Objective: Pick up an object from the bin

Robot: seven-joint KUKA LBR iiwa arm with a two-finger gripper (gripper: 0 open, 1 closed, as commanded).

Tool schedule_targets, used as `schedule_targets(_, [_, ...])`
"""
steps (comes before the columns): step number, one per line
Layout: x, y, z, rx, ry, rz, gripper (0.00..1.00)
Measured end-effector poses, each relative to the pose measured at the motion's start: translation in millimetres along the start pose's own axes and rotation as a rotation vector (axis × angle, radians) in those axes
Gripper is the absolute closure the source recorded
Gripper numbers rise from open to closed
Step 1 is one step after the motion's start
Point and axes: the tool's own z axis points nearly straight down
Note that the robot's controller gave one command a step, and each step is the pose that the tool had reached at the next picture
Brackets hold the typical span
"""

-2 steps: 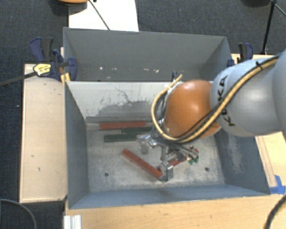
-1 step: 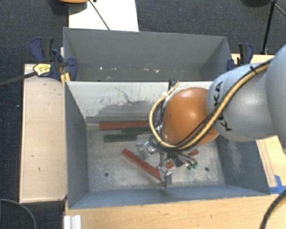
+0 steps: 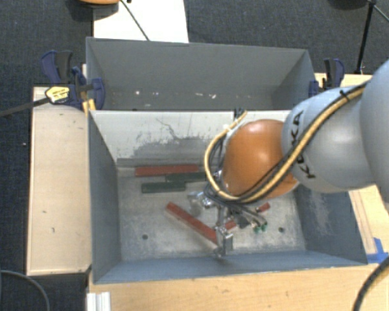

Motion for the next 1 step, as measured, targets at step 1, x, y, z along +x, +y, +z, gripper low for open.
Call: schedule_targets(1, [5.4,-16.0,-23.2,0.001,-0.003,0.229,0.00])
